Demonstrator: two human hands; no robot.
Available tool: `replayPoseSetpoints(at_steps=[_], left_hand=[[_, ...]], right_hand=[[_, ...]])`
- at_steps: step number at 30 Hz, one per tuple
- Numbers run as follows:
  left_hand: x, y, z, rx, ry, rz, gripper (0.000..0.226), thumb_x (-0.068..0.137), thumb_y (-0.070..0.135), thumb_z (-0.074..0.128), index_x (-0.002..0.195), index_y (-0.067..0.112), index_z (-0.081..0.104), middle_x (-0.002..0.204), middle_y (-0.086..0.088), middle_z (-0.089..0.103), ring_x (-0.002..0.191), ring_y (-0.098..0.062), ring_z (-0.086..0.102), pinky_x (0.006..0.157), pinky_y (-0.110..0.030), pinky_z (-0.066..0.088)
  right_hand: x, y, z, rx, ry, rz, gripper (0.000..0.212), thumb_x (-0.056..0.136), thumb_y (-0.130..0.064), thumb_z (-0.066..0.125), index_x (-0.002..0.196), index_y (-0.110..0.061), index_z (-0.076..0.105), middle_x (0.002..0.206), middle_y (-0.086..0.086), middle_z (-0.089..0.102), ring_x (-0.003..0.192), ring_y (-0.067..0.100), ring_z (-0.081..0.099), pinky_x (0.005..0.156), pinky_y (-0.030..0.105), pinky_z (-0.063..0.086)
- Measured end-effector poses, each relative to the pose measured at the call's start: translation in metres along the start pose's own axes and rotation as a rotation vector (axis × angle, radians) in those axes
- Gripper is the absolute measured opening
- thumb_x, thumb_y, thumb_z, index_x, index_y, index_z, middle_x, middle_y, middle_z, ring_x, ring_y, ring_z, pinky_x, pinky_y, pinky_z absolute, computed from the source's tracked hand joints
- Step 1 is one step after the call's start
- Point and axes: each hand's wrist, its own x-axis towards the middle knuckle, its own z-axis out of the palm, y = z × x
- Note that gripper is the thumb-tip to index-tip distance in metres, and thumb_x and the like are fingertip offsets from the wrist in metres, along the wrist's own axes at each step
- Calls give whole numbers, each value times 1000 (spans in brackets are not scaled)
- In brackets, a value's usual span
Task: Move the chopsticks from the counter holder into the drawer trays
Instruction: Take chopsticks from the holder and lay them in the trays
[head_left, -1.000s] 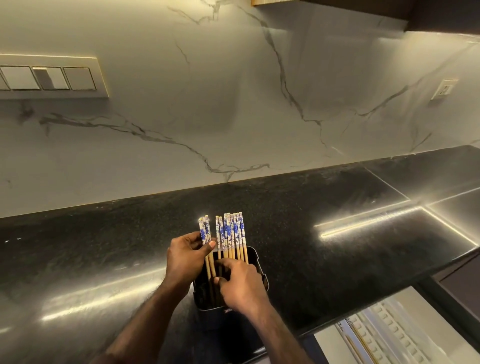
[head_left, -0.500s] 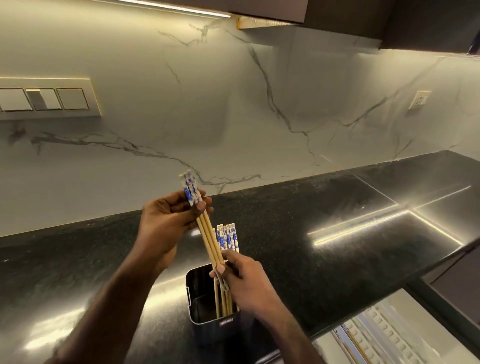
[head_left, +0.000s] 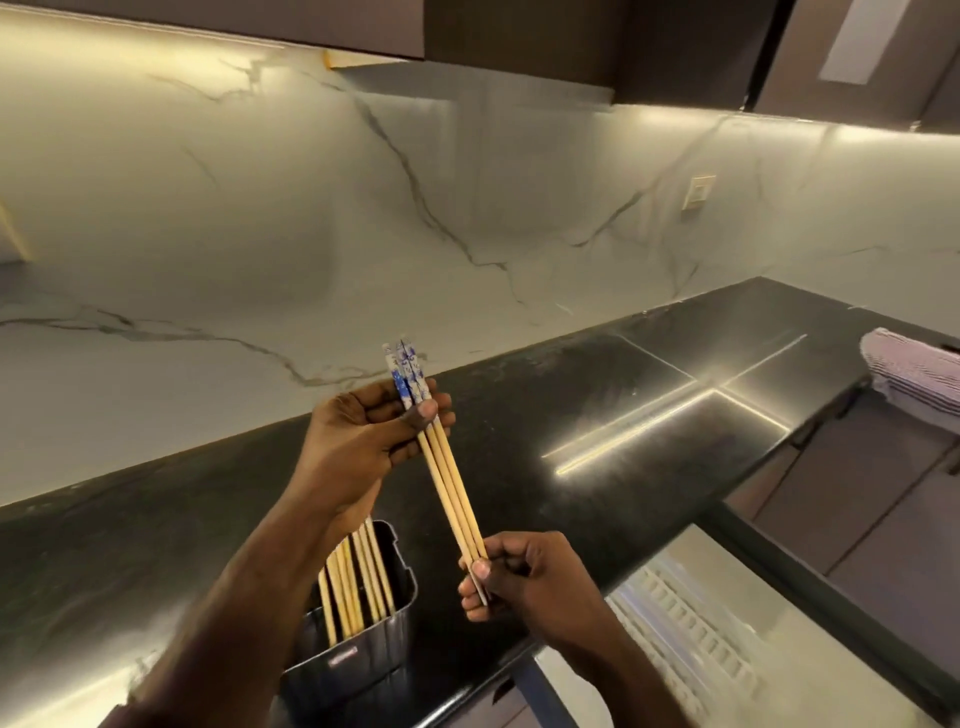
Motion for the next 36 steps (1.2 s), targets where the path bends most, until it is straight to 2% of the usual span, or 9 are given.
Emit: replayPoseSetpoints(at_steps=[8,13,15,19,22,28,32,34,36], left_hand=[[-12,-90,91,-11,-43,-195,37,71,11,69,107,2,67,99,-16,75,93,-26,73,70,-27,59],[-24,-184,149,-78,39,-405,22,83,-2,65,104,-4,66,97,-20,75,89,-29,74,67,-31,60],[-30,-222,173,-52,47,-469,20,84,-2,65,103,-5,66,95,-20,75,86,-28,74,67,-31,60],[-43,-281,210,50,14,-581,17,85,-1,66,101,-6,67,88,-16,76,81,-26,75,65,-29,60],[-47,-314,227,122,-31,-659,15,87,-1,65,100,-8,67,93,-21,75,84,-31,74,65,-31,60],[-41,-362,233,204,36,-757,20,87,-1,66,99,-17,64,99,-32,70,88,-37,72,69,-35,62],[-24,-390,222,252,119,-761,30,85,-2,68,107,-18,58,106,-34,67,97,-42,69,78,-42,60],[-17,-400,214,297,140,-766,38,84,-2,69,116,-16,54,109,-33,66,99,-42,68,81,-45,59],[-8,-413,205,354,170,-774,37,83,-2,71,115,-14,57,109,-30,67,98,-40,68,87,-49,56]], right_hand=[[-61,46,-100,-32,141,219,14,92,-7,62,90,-7,76,79,12,75,73,24,73,70,33,61],[-109,86,-174,1,150,454,32,87,12,54,66,-4,73,66,17,69,58,25,67,59,32,57],[-127,104,-203,23,160,528,31,83,17,51,63,2,67,61,16,65,53,25,63,59,34,55],[-150,136,-249,-41,202,657,26,79,17,49,66,5,69,63,20,62,53,28,56,57,34,52],[-155,161,-274,-92,225,759,26,81,14,48,70,8,71,66,22,63,57,31,55,57,35,52],[-137,201,-292,-120,290,909,40,80,9,46,48,-3,67,54,18,59,47,28,50,53,33,49],[-104,219,-292,-158,269,949,29,81,-1,52,58,-1,69,52,13,64,46,27,58,53,31,54],[-86,226,-289,-146,248,962,25,87,-2,55,66,1,67,60,16,63,54,30,60,57,34,54],[-66,234,-286,-156,246,971,21,91,-4,55,74,4,66,67,18,62,59,31,60,58,34,53]])
